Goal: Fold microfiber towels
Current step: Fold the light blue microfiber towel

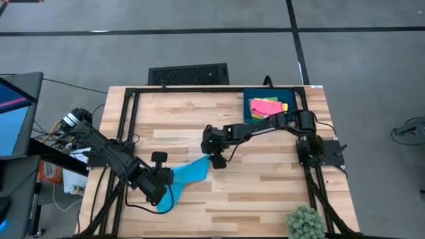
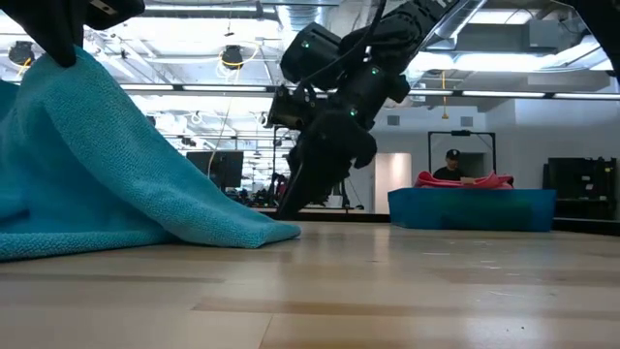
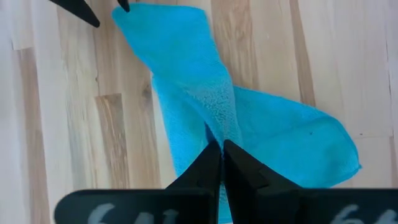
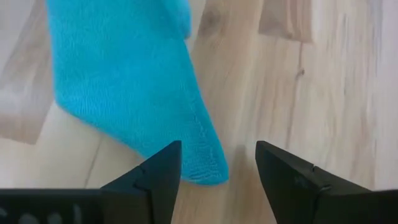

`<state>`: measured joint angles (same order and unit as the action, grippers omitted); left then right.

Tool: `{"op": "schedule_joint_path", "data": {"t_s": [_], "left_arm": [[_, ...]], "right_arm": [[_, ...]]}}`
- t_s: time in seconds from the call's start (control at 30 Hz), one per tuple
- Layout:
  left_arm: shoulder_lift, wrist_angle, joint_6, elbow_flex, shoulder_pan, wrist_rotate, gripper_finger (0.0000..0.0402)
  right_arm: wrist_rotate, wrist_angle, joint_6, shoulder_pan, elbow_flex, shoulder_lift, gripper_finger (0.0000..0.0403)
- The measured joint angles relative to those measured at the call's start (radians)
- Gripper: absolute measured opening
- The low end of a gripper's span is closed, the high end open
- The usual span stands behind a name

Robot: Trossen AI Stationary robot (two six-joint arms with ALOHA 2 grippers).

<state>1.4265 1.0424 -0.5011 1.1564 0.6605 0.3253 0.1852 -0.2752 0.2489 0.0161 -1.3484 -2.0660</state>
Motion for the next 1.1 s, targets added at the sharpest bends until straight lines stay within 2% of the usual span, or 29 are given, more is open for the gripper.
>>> {"op": "schedule_joint_path", "data": {"t_s": [0.13,0.23,0.43,0.53,0.63,0.8,0.87,0.93,1.03,1.1], "left_arm": [[0.0,0.0,0.0,0.0,0.0,0.001,0.0003],[0.0,0.0,0.005,0.0,0.0,0.002,0.0003],[0.0,0.0,0.011,0.0,0.0,0.032,0.0003],[0.0,0.0,0.011,0.0,0.0,0.031,0.0003],[0.0,0.0,0.011,0.0,0.0,0.03,0.0003],[0.0,0.005,0.013,0.0,0.0,0.031,0.0003],[0.0,0.009,0.03,0.0,0.0,0.037,0.0003],[0.0,0.011,0.043,0.0,0.0,0.045,0.0003],[0.0,0.013,0.024,0.0,0.0,0.061,0.0003],[0.0,0.013,-0.002,0.0,-0.001,0.086,0.0003]], "right_arm": [[0.032,0.014,0.035,-0.012,-0.001,0.0,0.0228],[0.034,0.015,0.041,-0.019,0.0,0.0,0.0213],[0.033,0.06,0.048,-0.012,-0.003,-0.022,0.0127],[0.057,0.064,0.049,-0.011,0.002,-0.035,0.0103],[0.092,0.079,0.048,-0.009,0.0,-0.05,0.0103],[0.079,0.051,0.051,-0.009,0.0,-0.051,0.0127],[0.078,0.017,0.069,-0.008,0.0,-0.051,0.0125],[0.078,-0.018,0.074,-0.008,-0.002,-0.05,0.0098],[0.079,-0.078,0.069,-0.009,-0.004,-0.035,0.0022],[0.078,-0.119,0.059,-0.012,0.001,-0.015,0.0014]]}}
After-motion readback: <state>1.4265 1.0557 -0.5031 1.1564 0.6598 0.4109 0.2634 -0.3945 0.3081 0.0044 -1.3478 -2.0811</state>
